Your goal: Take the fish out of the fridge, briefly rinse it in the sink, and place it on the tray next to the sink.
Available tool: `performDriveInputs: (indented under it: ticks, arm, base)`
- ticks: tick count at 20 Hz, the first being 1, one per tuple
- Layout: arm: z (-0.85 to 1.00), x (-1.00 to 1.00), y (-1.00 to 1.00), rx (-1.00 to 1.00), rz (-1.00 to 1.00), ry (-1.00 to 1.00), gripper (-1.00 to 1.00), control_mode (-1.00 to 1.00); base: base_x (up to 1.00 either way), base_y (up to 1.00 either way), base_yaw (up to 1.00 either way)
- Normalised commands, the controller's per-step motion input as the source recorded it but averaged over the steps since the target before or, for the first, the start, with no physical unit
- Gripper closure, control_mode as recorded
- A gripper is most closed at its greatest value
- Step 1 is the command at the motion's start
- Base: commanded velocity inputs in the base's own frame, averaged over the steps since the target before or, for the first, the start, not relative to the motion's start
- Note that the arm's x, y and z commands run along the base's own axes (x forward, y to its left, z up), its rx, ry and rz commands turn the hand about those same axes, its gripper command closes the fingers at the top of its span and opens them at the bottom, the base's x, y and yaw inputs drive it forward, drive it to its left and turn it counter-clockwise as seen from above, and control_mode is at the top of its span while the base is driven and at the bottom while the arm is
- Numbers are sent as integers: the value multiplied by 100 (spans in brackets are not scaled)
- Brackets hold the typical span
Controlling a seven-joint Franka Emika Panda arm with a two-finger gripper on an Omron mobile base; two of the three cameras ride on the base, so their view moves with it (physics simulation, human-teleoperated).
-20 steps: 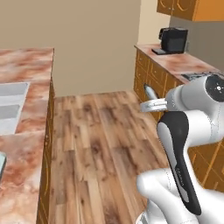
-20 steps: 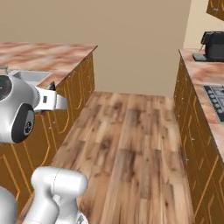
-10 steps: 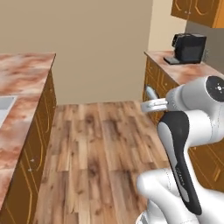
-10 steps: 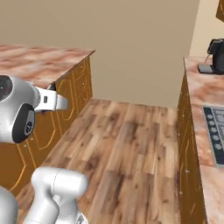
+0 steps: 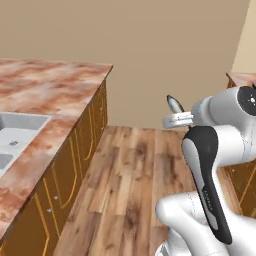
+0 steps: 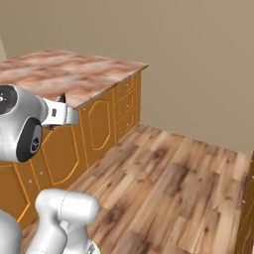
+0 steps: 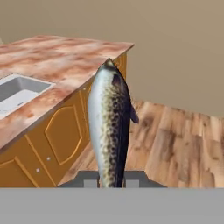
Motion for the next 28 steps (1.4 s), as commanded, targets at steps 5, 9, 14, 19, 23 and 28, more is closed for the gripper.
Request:
performDriveInputs:
  ticks: [5, 9, 14, 19, 23, 28]
  arm:
    - [0, 0, 0, 0, 0, 0, 100, 100]
    - [0, 0, 0, 0, 0, 0, 100, 100]
    - [0, 0, 0, 0, 0, 0, 100, 100]
    - [0, 0, 0, 0, 0, 0, 100, 100]
    - [0, 0, 0, 0, 0, 0, 100, 100]
    - [0, 0, 0, 0, 0, 0, 100, 100]
  base:
    - [99, -38, 54]
    - [97, -46, 52]
    - [88, -37, 56]
    - [75, -28, 62]
    - [65, -31, 63]
    - [51, -58, 54]
